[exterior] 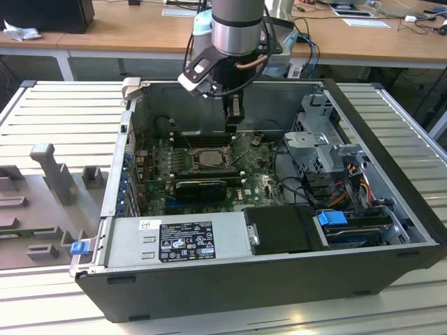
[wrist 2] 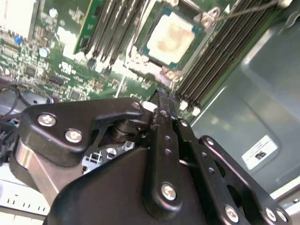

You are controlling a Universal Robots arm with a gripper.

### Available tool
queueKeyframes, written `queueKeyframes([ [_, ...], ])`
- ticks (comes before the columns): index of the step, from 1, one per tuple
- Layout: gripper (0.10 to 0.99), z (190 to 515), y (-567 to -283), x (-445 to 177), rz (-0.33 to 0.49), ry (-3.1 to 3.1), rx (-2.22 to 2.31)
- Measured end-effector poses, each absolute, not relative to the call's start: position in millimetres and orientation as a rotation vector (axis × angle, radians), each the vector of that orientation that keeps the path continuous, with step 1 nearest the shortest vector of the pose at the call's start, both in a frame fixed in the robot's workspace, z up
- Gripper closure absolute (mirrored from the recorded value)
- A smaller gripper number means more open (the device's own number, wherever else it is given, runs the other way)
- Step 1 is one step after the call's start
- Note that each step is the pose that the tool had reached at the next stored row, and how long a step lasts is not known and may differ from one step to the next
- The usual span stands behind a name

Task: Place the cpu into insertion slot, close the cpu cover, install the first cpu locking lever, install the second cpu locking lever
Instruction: 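Close the cpu cover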

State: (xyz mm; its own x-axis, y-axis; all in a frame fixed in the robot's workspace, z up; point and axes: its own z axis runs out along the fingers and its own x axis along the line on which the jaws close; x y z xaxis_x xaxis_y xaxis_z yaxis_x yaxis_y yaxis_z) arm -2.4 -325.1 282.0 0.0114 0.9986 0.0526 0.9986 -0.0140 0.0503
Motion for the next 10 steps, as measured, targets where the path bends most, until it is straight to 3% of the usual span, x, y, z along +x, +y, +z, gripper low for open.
queueKeyframes([
  [10,0.98,268,-325,21,-0.11,-2.252,-2.188],
])
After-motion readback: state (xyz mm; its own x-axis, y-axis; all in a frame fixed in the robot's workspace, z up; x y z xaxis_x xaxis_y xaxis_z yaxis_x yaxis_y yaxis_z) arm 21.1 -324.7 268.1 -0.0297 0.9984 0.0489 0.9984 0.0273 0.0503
